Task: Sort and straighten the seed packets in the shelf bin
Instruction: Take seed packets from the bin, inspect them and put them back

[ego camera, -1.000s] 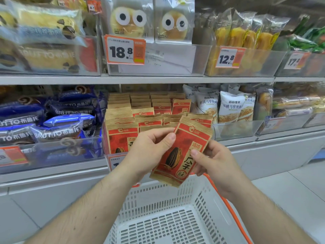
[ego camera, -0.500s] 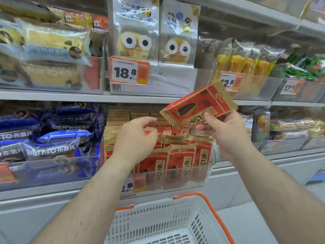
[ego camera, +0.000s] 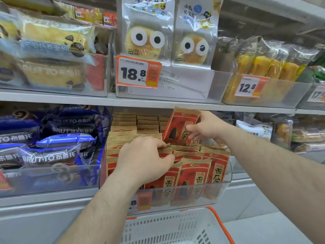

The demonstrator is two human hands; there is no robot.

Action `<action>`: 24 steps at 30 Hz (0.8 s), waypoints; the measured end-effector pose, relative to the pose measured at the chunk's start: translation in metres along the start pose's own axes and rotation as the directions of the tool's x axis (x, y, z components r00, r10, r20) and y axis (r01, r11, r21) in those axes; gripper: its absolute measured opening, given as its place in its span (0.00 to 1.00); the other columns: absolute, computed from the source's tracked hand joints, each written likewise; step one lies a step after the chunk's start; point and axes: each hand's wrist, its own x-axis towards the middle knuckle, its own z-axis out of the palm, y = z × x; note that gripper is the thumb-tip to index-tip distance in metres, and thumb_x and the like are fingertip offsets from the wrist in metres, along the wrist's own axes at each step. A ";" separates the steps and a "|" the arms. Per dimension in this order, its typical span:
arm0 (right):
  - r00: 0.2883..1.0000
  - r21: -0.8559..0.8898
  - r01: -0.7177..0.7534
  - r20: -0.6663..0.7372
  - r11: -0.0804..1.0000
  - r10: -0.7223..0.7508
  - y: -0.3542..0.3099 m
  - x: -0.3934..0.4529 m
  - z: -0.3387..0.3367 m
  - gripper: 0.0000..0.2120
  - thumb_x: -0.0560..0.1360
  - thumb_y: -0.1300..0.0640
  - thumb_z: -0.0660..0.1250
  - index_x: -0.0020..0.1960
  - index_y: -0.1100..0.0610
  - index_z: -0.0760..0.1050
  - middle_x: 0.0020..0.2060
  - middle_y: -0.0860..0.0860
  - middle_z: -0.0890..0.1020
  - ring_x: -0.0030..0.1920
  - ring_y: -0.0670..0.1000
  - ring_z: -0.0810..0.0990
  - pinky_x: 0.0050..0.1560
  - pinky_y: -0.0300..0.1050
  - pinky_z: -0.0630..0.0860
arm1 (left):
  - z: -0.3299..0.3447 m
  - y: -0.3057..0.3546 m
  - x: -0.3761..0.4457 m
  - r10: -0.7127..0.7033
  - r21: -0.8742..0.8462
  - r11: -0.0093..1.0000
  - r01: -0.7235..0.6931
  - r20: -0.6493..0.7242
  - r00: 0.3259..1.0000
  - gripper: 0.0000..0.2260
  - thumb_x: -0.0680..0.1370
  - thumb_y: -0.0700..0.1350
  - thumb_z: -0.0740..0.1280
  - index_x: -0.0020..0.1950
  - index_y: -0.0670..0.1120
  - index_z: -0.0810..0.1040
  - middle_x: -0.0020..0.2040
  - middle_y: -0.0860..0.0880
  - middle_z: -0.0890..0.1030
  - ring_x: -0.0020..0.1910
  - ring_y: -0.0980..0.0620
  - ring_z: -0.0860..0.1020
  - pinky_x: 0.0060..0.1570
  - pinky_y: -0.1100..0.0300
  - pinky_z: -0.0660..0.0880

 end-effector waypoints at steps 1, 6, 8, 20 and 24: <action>0.999 -0.004 -0.019 0.030 1.000 0.019 0.001 0.006 0.003 0.12 0.80 0.60 0.66 0.63 0.55 0.73 0.50 0.54 0.84 0.43 0.52 0.87 0.47 0.48 0.84 | 0.000 0.000 0.001 -0.004 0.000 1.000 0.004 0.004 1.000 0.23 0.77 0.66 0.63 0.69 0.59 0.75 0.69 0.60 0.76 0.70 0.56 0.69 0.67 0.52 0.68; 0.982 -0.051 -0.128 0.132 0.990 0.134 0.003 0.028 0.016 0.09 0.81 0.60 0.64 0.62 0.57 0.74 0.46 0.55 0.86 0.41 0.51 0.87 0.41 0.44 0.82 | 0.002 -0.001 0.005 -0.005 0.002 1.000 0.005 0.004 1.000 0.22 0.77 0.65 0.63 0.69 0.60 0.75 0.67 0.61 0.76 0.70 0.56 0.69 0.66 0.52 0.68; 0.973 -0.077 -0.168 0.145 0.983 0.177 0.005 0.034 0.020 0.08 0.81 0.62 0.65 0.59 0.58 0.76 0.45 0.56 0.86 0.41 0.51 0.87 0.46 0.47 0.84 | 0.003 -0.001 0.005 -0.001 0.004 1.000 0.001 0.002 1.000 0.22 0.78 0.65 0.62 0.69 0.60 0.76 0.67 0.61 0.77 0.69 0.57 0.69 0.66 0.52 0.68; 0.944 -0.509 -0.166 0.166 0.844 0.286 0.002 0.036 0.029 0.10 0.75 0.53 0.73 0.42 0.57 0.76 0.46 0.54 0.82 0.48 0.54 0.81 0.51 0.49 0.79 | 0.007 -0.002 0.006 0.007 0.011 1.000 -0.007 0.015 1.000 0.23 0.77 0.66 0.61 0.70 0.61 0.74 0.68 0.62 0.75 0.70 0.57 0.68 0.69 0.49 0.66; 0.953 -0.589 -0.123 0.154 0.799 0.260 -0.004 0.031 0.021 0.12 0.75 0.50 0.72 0.48 0.59 0.81 0.45 0.51 0.85 0.48 0.51 0.84 0.55 0.50 0.81 | 0.006 -0.003 0.006 0.013 0.010 1.000 -0.013 0.030 0.999 0.23 0.78 0.66 0.61 0.71 0.61 0.73 0.69 0.61 0.75 0.71 0.57 0.67 0.70 0.49 0.65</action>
